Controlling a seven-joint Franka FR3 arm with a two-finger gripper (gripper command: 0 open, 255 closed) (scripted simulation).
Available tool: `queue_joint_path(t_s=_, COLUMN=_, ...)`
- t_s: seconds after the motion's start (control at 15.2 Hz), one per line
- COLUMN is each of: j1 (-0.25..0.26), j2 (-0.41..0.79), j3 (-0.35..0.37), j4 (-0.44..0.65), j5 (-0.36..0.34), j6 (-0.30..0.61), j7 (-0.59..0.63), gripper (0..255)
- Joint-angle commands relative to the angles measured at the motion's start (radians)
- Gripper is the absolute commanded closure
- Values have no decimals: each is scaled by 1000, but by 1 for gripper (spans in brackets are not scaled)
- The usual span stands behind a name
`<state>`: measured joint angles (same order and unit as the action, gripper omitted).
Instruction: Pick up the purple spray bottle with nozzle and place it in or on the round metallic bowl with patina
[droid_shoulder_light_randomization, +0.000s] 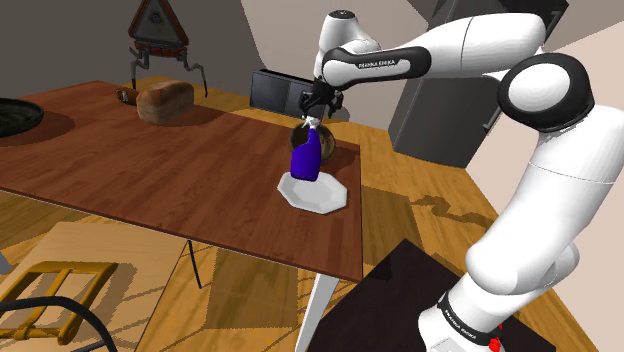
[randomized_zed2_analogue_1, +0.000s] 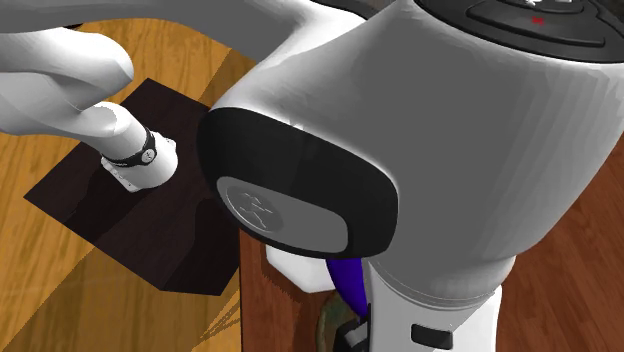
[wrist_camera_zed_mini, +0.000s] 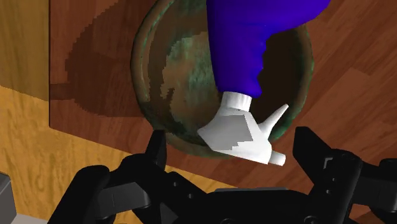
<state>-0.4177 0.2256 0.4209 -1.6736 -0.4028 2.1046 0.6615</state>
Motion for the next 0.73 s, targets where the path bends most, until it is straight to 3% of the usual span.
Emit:
queue_joint_path(t_s=0.0, j1=0, j2=0, j3=0, j4=1, j5=0, j6=-1, j7=0, gripper=0)
queue_joint_path(t_s=0.26, j1=7, j2=-52, j3=15, j4=52, j5=34, j6=-99, j7=-21, gripper=0)
queue_joint_path(t_s=0.66, j1=7, j2=-52, j3=15, j4=52, j5=34, j6=-99, j7=-21, gripper=0)
